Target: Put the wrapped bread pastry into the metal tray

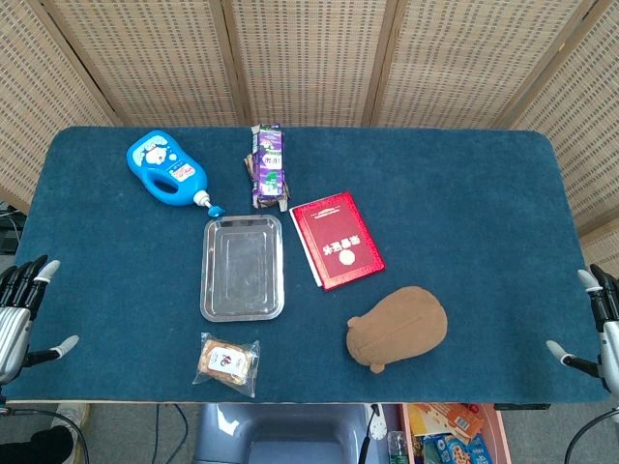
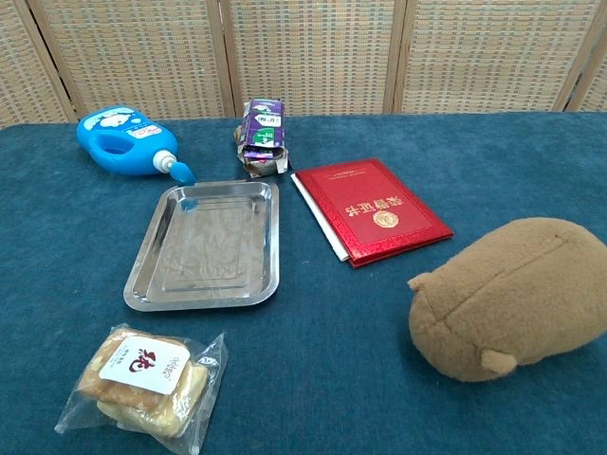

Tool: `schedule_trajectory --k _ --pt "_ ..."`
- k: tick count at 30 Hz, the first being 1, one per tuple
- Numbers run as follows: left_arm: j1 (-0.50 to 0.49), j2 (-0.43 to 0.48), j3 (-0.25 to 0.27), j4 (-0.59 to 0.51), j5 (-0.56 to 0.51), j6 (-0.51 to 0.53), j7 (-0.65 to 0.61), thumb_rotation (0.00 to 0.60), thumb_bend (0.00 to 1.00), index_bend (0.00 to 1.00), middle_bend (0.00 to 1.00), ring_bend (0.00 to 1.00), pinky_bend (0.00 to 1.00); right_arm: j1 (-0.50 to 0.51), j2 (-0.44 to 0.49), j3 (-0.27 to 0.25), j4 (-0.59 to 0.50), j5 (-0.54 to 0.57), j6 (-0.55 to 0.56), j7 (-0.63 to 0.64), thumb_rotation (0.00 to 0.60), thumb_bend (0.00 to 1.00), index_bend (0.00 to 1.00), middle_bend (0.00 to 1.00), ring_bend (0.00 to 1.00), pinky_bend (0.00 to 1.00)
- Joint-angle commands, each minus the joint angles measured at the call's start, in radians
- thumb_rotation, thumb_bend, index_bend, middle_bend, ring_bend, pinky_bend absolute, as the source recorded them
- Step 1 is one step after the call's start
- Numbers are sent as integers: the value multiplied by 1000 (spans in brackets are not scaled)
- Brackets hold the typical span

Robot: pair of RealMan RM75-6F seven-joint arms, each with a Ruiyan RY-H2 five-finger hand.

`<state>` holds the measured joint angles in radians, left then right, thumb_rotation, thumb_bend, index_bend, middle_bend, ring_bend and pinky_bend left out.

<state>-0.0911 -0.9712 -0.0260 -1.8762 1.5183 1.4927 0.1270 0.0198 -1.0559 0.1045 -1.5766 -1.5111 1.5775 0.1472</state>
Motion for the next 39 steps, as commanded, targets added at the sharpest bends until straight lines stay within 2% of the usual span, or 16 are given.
schedule_trajectory --k 1,6,9,15,19,22,27,29,35,39 --pt "-1 -1 2 1 1 -4 4 600 0 0 0 0 0 -2 3 0 -4 3 0 1 600 0 0 0 0 0" --pt "-10 -2 14 -2 15 -30 16 600 0 0 0 0 0 -4 10 0 -11 7 0 10 600 0 0 0 0 0" --pt "-38 -7 35 2 68 -81 2 600 0 0 0 0 0 -6 14 2 -14 12 2 18 600 0 0 0 0 0" --pt "-196 -126 100 142 284 -289 -136 600 0 0 0 0 0 -2 17 3 -15 25 -16 18 600 0 0 0 0 0" --pt "-257 -203 122 195 346 -360 -156 600 0 0 0 0 0 -2 17 4 -17 27 -15 14 600 0 0 0 0 0" --pt "-299 -261 130 206 373 -422 -119 600 0 0 0 0 1 -2 17 7 -15 36 -18 16 600 0 0 0 0 0" --pt "-335 -345 92 191 297 -509 -13 600 0 8 0 0 89 -1 19 12 -8 50 -26 32 600 0 0 0 0 0" --pt "-344 -369 78 186 252 -541 32 600 0 73 20 14 187 -1 20 14 -4 54 -27 39 600 0 0 0 0 0" --pt "-359 -402 63 179 164 -592 120 600 0 322 276 232 390 1 22 17 1 60 -34 51 600 0 0 0 0 0" --pt "-358 -427 59 187 132 -588 159 600 20 416 371 313 433 1 22 18 4 62 -35 56 600 0 0 0 0 0"
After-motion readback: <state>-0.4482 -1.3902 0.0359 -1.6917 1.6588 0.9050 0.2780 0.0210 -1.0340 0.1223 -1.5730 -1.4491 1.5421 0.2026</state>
